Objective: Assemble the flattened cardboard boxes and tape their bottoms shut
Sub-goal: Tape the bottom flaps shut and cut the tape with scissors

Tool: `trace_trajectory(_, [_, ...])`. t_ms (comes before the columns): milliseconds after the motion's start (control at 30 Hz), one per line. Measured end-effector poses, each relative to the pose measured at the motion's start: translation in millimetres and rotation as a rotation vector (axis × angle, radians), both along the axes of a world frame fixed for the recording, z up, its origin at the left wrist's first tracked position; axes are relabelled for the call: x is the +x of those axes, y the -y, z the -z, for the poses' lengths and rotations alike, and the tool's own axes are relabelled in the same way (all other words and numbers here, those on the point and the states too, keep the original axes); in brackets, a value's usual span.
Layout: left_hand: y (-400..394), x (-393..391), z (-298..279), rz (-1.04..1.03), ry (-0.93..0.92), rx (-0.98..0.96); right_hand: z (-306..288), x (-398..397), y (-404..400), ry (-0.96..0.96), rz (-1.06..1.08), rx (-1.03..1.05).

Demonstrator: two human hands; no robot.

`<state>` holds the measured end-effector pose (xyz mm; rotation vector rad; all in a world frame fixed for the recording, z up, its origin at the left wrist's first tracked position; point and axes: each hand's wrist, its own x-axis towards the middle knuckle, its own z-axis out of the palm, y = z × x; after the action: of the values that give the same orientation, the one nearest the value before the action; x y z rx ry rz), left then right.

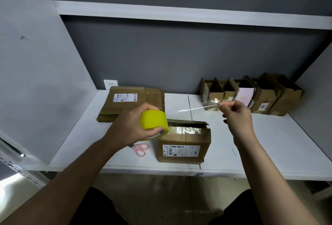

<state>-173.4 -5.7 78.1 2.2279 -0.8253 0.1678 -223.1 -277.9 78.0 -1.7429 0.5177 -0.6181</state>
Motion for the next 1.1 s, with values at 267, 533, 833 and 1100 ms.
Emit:
trace_trajectory(267, [10, 17, -3, -0.231, 0.146, 0.55, -9, -6, 7, 0.061, 0.015, -0.071])
trace_trajectory(533, [7, 17, -2, -0.163, -0.084, 0.136, 28, 0, 14, -0.148, 0.125, -0.296])
trace_trajectory(833, [26, 28, 13, -0.253, -0.155, -0.405, 63, 16, 1, -0.078, 0.12, -0.324])
trace_trajectory(1100, [46, 37, 20, -0.265, -0.232, -0.55, 106, 47, -4, -0.048, 0.013, -0.371])
